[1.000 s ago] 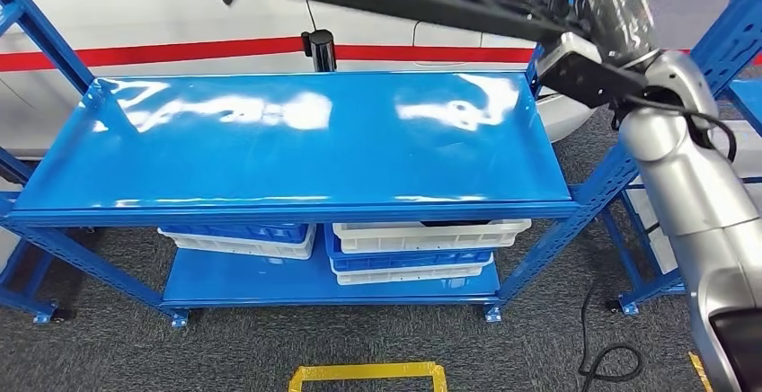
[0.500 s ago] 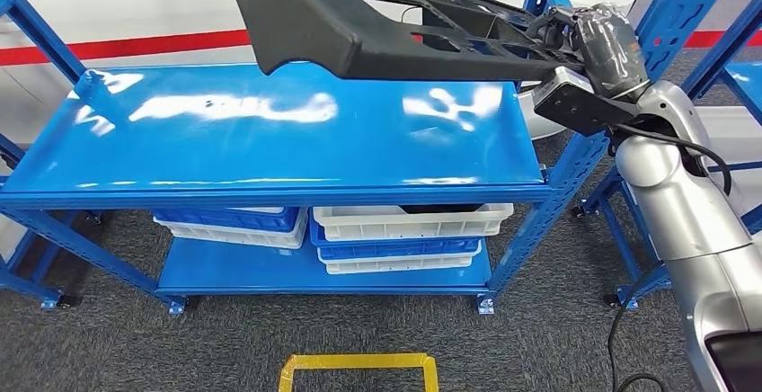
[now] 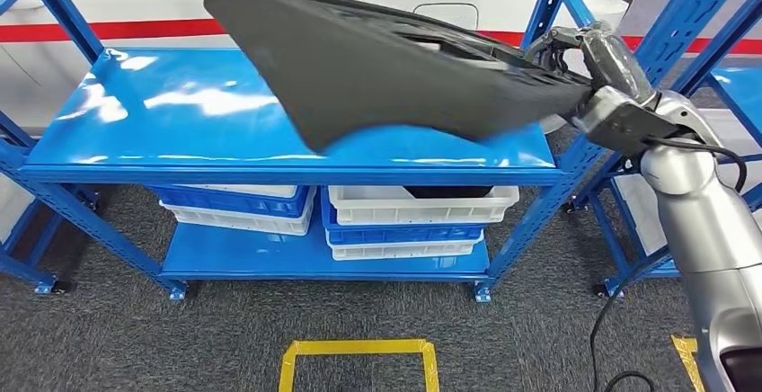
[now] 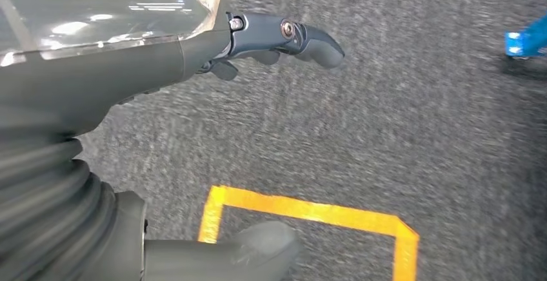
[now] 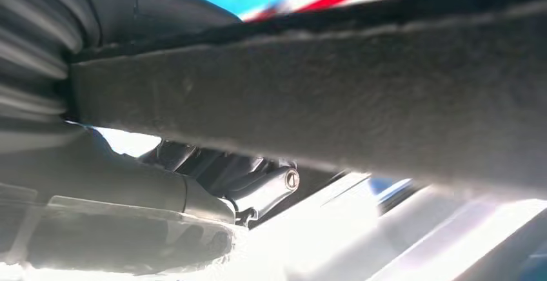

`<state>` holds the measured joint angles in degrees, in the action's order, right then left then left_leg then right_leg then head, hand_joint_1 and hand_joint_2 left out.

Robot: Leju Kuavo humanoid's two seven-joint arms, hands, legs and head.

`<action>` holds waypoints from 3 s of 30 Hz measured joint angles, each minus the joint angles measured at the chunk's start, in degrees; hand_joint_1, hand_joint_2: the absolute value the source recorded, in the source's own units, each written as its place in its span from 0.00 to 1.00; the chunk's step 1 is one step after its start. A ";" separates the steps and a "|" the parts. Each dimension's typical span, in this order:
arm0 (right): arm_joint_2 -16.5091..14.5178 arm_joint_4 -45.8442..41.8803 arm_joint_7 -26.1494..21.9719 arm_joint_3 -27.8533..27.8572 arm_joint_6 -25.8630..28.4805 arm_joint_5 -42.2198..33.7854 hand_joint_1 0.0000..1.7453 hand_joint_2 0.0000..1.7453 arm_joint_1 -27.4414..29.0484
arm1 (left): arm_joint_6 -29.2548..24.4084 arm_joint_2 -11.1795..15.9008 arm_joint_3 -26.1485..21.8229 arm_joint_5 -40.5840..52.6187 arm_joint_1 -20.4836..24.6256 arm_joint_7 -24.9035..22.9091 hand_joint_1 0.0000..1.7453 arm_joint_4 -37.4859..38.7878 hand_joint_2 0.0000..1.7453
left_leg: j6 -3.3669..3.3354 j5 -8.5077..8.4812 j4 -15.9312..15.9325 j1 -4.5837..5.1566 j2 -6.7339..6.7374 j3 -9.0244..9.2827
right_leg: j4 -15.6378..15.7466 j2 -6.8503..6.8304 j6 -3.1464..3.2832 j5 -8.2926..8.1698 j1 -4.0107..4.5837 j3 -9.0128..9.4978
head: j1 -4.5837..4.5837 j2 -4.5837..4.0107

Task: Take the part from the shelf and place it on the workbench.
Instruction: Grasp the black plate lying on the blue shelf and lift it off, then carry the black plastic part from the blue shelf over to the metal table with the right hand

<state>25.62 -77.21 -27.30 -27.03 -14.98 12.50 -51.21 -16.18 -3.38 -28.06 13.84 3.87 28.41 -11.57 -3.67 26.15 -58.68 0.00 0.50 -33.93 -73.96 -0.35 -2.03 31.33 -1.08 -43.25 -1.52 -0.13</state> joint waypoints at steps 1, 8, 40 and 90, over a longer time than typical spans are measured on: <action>0.14 -0.91 -0.53 0.22 -1.67 -1.41 1.00 1.00 0.26 | 0.02 -0.01 0.00 0.02 0.01 -0.08 0.00 0.01 1.00 | 0.02 -0.50 -0.03 0.08 0.06 -0.69 | -1.52 0.03 -0.37 0.10 0.02 0.35 | 0.03 0.00; 0.15 -4.72 -2.25 1.21 -7.14 -5.08 1.00 1.00 -0.44 | 0.16 -0.01 -0.04 0.02 0.13 -0.14 0.00 -0.01 1.00 | 1.29 -3.68 -0.24 0.71 0.31 -3.50 | 16.24 0.14 -0.21 -1.33 0.91 14.31 | -0.03 0.00; 1.15 -9.86 1.19 1.35 5.30 18.47 1.00 1.00 6.47 | 0.32 -0.23 -0.11 2.50 0.75 0.40 0.00 -0.04 1.00 | 1.87 -5.54 0.25 0.27 -0.23 -5.14 | 17.54 0.23 0.15 -0.95 0.60 15.31 | 0.28 -0.01; -8.22 -3.16 9.05 -20.05 18.96 32.12 1.00 1.00 8.70 | -0.02 0.07 1.13 7.16 5.13 -0.55 0.00 -0.67 1.00 | 0.87 -0.10 -0.01 -0.81 -0.43 0.35 | 9.99 0.08 -0.21 -2.93 0.18 4.42 | 0.05 0.00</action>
<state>17.40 -80.37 -18.25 -47.07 3.98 44.62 -42.52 -16.21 -3.32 -26.94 21.00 9.00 27.86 -12.23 -2.80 26.05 -58.69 -0.82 0.06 -33.58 -63.97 -0.27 -2.24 28.40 -0.89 -38.84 -1.48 -0.13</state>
